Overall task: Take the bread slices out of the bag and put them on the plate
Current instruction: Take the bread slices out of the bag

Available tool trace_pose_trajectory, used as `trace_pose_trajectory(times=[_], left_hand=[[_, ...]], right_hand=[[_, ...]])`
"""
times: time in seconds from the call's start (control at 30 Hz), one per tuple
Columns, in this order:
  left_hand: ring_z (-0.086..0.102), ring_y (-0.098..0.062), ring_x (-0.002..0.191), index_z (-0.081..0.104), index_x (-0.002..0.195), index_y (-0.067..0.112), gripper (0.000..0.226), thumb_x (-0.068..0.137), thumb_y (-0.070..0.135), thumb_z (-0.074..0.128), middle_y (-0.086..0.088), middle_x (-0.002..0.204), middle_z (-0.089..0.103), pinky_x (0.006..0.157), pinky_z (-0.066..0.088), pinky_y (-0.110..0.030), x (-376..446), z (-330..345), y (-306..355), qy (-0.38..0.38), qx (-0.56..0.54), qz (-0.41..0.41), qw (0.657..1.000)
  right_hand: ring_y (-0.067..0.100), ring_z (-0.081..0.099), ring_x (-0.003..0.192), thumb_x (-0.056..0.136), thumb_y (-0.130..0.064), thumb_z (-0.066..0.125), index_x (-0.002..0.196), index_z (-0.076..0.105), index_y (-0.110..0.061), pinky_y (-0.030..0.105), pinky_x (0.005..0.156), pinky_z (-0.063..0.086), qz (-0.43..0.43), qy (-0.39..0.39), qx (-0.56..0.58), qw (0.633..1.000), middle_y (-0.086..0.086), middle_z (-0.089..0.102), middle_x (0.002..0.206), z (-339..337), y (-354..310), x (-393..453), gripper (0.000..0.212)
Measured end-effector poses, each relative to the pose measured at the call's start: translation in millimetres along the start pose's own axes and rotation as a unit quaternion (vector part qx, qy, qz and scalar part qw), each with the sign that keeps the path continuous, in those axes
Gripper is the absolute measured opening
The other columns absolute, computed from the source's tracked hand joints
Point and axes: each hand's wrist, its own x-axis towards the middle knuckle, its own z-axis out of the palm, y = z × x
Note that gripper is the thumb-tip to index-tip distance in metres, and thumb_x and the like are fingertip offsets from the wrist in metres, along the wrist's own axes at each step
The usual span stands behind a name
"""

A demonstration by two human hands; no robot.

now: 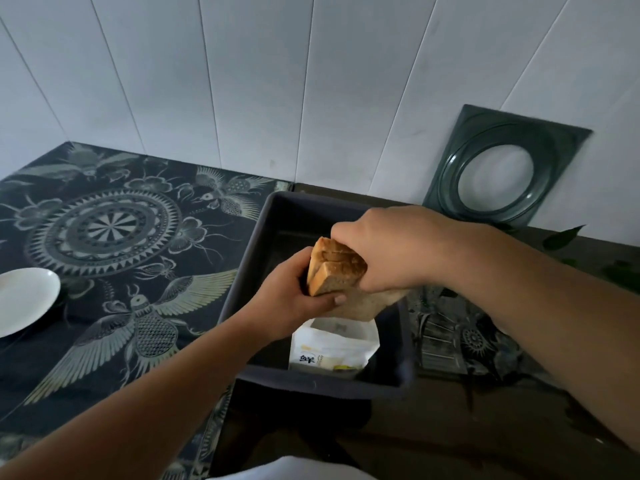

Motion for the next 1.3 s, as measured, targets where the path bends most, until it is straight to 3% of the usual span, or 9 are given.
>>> trace_pose_trajectory(times=[0.13, 0.3, 0.37, 0.5, 0.57, 0.73, 0.97, 1.17, 1.3], left_hand=[[0.069, -0.017, 0.092, 0.065, 0.108, 0.019, 0.039, 0.072, 0.021, 0.082, -0.003, 0.099, 0.073, 0.078, 0.055, -0.026, 2.5, 5.2, 10.6, 0.028, -0.032, 0.019, 0.999], [0.070, -0.030, 0.097, 0.063, 0.112, 0.006, 0.041, 0.074, 0.012, 0.078, -0.019, 0.105, 0.072, 0.081, 0.059, -0.038, 3.4, 3.8, 18.6, 0.041, -0.075, 0.003, 0.996], [0.070, -0.026, 0.097, 0.064, 0.112, 0.006, 0.041, 0.074, 0.010, 0.078, -0.019, 0.106, 0.072, 0.080, 0.059, -0.034, 1.5, 3.0, 21.4, 0.041, -0.091, -0.005, 0.995], [0.070, -0.028, 0.102, 0.064, 0.115, 0.006, 0.046, 0.073, 0.011, 0.080, -0.020, 0.110, 0.071, 0.084, 0.059, -0.040, -3.9, 6.0, 19.0, 0.015, -0.106, -0.031, 0.994], [0.069, -0.031, 0.105, 0.067, 0.113, 0.011, 0.045, 0.071, 0.018, 0.083, -0.017, 0.112, 0.072, 0.083, 0.060, -0.043, -7.5, 8.2, 16.6, 0.023, -0.144, -0.048, 0.988], [0.067, -0.037, 0.110, 0.070, 0.112, 0.015, 0.040, 0.074, 0.018, 0.081, -0.016, 0.115, 0.072, 0.082, 0.058, -0.043, -13.5, 13.0, 13.7, 0.025, -0.283, -0.098, 0.954], [0.068, -0.036, 0.110, 0.062, 0.121, 0.009, 0.041, 0.085, 0.026, 0.072, -0.017, 0.119, 0.071, 0.082, 0.060, -0.046, -16.0, 19.4, 11.5, 0.032, -0.322, -0.183, 0.928], [0.070, -0.030, 0.107, 0.057, 0.128, 0.016, 0.057, 0.081, 0.044, 0.072, -0.010, 0.117, 0.074, 0.085, 0.059, -0.044, -24.4, 26.3, 1.8, 0.072, -0.300, -0.249, 0.918], [0.069, -0.031, 0.109, 0.058, 0.128, 0.017, 0.055, 0.083, 0.044, 0.071, -0.010, 0.119, 0.073, 0.088, 0.057, -0.046, -34.7, 30.8, -6.6, 0.077, -0.315, -0.282, 0.903]], right_hand=[[0.002, 0.047, 0.065, 0.075, -0.044, 0.074, 0.101, 0.047, -0.033, 0.028, 0.050, 0.036, -0.002, -0.005, 0.070, 0.998, -0.014, 0.050, 0.077, -1.2, 13.7, -6.6, 0.039], [0.005, 0.050, 0.124, 0.058, -0.069, 0.078, 0.141, 0.029, -0.048, 0.041, 0.102, 0.047, 0.071, 0.125, 0.374, 0.916, -0.014, 0.050, 0.143, 43.1, 28.0, -32.3, 0.099], [0.004, 0.046, 0.132, 0.052, -0.076, 0.078, 0.142, 0.028, -0.054, 0.042, 0.105, 0.046, 0.057, 0.172, 0.558, 0.810, -0.013, 0.043, 0.149, 74.3, 16.8, -41.8, 0.106], [0.017, 0.057, 0.128, 0.048, -0.055, 0.093, 0.137, 0.037, -0.044, 0.035, 0.093, 0.054, 0.032, 0.250, 0.823, 0.509, 0.002, 0.053, 0.142, 130.2, -6.7, -41.0, 0.106], [0.023, 0.058, 0.127, 0.052, -0.052, 0.092, 0.137, 0.043, -0.037, 0.035, 0.091, 0.055, 0.035, 0.251, 0.853, 0.456, 0.002, 0.063, 0.134, 145.9, -14.1, -38.1, 0.099], [0.023, 0.064, 0.119, 0.065, -0.038, 0.091, 0.124, 0.060, -0.040, 0.032, 0.086, 0.057, 0.041, 0.220, 0.835, 0.502, -0.003, 0.069, 0.126, 158.4, -33.4, -40.1, 0.067], [0.018, 0.070, 0.108, 0.068, -0.035, 0.083, 0.120, 0.058, -0.033, 0.030, 0.079, 0.059, 0.136, 0.229, 0.801, 0.535, -0.007, 0.074, 0.114, 161.4, -43.3, -39.5, 0.058], [0.015, 0.075, 0.094, 0.062, -0.047, 0.082, 0.095, 0.069, -0.046, 0.026, 0.068, 0.059, 0.178, 0.140, 0.833, 0.504, -0.008, 0.078, 0.103, 163.0, -47.4, -37.4, 0.035], [0.011, 0.073, 0.098, 0.063, -0.061, 0.078, 0.102, 0.068, -0.043, 0.043, 0.090, 0.056, 0.213, 0.127, 0.819, 0.517, -0.011, 0.077, 0.106, 166.9, -49.9, -39.7, 0.044]])
